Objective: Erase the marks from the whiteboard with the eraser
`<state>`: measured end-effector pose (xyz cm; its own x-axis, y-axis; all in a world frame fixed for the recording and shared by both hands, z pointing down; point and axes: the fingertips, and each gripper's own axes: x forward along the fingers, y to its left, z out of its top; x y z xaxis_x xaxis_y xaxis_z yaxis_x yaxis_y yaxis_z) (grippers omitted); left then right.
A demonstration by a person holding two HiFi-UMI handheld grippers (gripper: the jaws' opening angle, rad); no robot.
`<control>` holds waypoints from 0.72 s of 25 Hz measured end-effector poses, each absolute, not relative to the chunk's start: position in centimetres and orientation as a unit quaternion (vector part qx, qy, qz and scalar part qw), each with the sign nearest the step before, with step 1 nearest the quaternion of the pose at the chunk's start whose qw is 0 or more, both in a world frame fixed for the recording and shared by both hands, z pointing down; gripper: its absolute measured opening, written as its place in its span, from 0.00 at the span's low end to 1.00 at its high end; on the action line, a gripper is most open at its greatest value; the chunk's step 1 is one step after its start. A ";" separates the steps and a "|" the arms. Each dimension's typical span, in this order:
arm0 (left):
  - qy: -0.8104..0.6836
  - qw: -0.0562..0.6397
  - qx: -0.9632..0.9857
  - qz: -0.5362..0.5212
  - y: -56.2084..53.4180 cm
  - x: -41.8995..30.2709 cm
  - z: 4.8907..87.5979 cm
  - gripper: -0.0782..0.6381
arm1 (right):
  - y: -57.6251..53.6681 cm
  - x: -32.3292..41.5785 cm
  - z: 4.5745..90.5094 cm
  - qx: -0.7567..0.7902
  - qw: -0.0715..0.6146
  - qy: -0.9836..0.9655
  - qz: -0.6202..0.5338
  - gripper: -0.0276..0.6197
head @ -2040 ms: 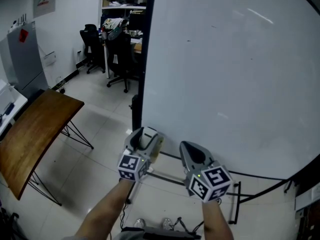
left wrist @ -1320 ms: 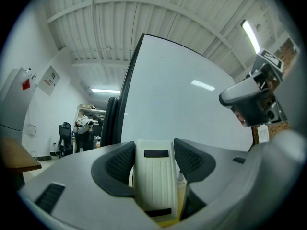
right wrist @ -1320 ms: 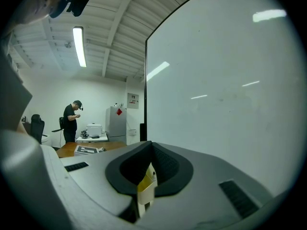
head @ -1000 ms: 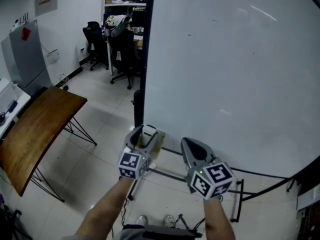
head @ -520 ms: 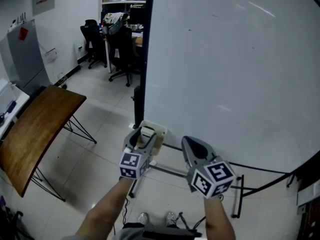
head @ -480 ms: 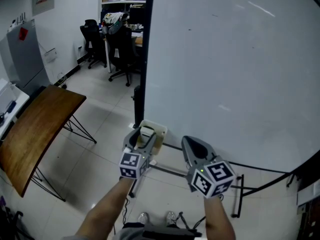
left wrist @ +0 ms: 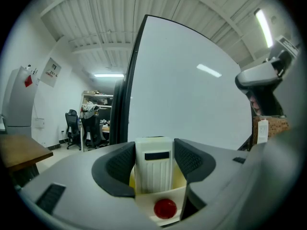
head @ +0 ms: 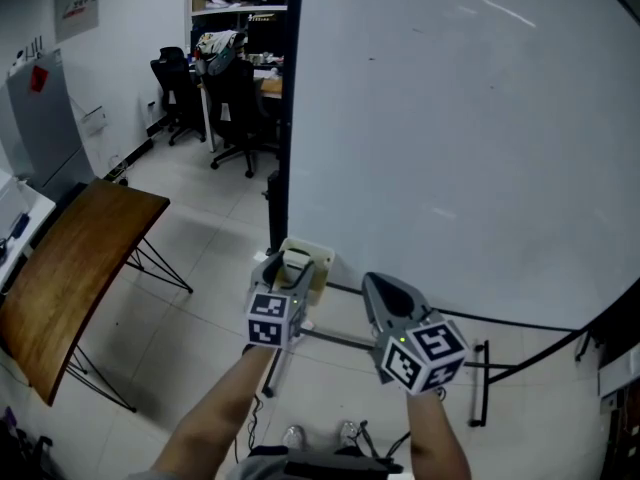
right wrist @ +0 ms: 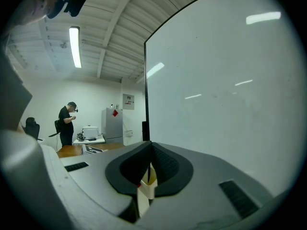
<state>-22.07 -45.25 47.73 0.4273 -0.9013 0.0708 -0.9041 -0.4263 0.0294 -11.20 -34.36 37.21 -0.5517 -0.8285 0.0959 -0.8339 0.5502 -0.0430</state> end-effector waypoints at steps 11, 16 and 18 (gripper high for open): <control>-0.539 0.041 0.840 0.044 -44.9 -22.6 48.7 0.47 | -33.7 -10.7 37.1 0.475 0.031 -0.878 0.046 0.04; -0.556 0.033 0.829 0.044 -44.7 -23.0 47.9 0.47 | -33.5 -10.2 36.7 0.467 0.030 -0.883 0.044 0.04; -0.565 0.031 0.824 0.046 -44.8 -23.3 47.7 0.47 | -33.4 -9.9 36.8 0.465 0.031 -0.883 0.045 0.04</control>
<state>-23.28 -44.78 47.69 0.3584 -0.9270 0.1109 -0.9326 -0.3608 -0.0019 -9.86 -33.36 36.82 -0.5652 -0.8193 0.0965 -0.8248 0.5630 -0.0517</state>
